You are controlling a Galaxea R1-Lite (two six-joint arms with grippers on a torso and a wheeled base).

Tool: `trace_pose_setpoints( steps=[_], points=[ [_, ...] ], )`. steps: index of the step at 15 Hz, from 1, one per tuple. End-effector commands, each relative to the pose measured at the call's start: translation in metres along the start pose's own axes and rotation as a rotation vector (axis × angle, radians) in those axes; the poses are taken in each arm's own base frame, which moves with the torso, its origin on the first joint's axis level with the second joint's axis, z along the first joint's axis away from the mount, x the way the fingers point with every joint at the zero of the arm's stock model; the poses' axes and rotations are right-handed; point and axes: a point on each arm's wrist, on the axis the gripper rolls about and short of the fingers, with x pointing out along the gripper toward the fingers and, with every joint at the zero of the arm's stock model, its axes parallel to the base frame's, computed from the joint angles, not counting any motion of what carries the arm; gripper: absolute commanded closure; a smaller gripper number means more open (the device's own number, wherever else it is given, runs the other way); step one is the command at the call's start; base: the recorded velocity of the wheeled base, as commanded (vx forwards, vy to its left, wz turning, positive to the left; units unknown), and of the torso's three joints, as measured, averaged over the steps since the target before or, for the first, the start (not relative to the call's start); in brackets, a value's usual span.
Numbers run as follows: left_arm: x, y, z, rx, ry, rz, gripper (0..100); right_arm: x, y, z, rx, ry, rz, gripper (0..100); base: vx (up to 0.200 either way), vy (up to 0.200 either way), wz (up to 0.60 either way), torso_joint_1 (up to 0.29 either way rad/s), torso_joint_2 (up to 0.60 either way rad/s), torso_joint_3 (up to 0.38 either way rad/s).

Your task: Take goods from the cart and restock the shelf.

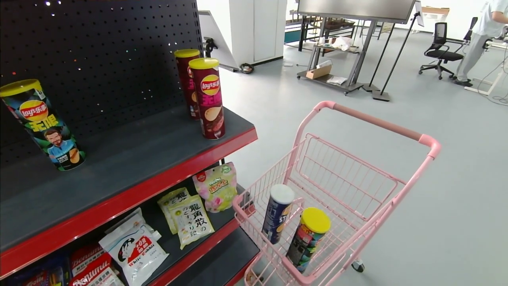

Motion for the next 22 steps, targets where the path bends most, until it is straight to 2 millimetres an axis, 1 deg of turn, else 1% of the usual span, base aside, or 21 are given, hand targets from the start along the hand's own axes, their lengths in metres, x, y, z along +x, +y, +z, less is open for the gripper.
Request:
trace_pose_setpoints(
  steps=[1, 11, 17, 18, 19, 20, 21, 22],
  points=[
    [0.0, 0.0, 0.0, -0.002, 0.001, 0.0, 0, 0.0, 0.0, 0.0, -0.002, 0.001, 0.002, 0, 0.0, 0.0, 0.0, -0.159, 0.39, 0.237],
    [0.0, 0.0, 0.0, -0.001, 0.001, 0.001, 0, 0.0, 0.0, 0.0, -0.002, 0.001, 0.0, 0, 0.0, 0.0, 0.0, -0.167, 0.49, 0.307],
    [0.0, 0.0, 0.0, -0.002, 0.001, 0.0, 0, 0.0, 0.0, 0.001, -0.015, -0.004, 0.006, 0, 0.0, 0.0, 0.0, -0.018, 0.06, 0.042],
    [0.0, 0.0, 0.0, 0.001, 0.001, 0.001, 0, -0.002, 0.001, 0.02, -0.009, -0.047, 0.04, 0, 0.0, 0.0, 0.0, 0.0, 0.0, 0.0],
    [0.0, 0.0, 0.0, 0.001, 0.001, 0.0, 0, 0.012, 0.001, 0.095, 0.097, -0.024, 0.077, 0, 0.0, 0.0, 0.0, 0.0, 0.0, 0.0],
    [0.0, 0.0, 0.0, 0.001, 0.001, 0.0, 0, 0.023, 0.001, 0.125, 0.18, -0.015, 0.097, 0, 0.0, 0.0, 0.0, 0.0, 0.0, 0.0],
    [0.0, 0.0, 0.0, 0.001, 0.001, 0.0, 0, 0.023, 0.001, 0.125, 0.18, -0.015, 0.097, 0, 0.0, 0.0, 0.0, 0.0, 0.0, 0.0],
    [0.0, 0.0, 0.0, 0.001, 0.001, 0.0, 0, 0.07, 0.006, 0.133, 0.147, 0.177, 0.245, 0, 0.0, 0.0, 0.0, 0.0, 0.0, 0.0]
  ],
)
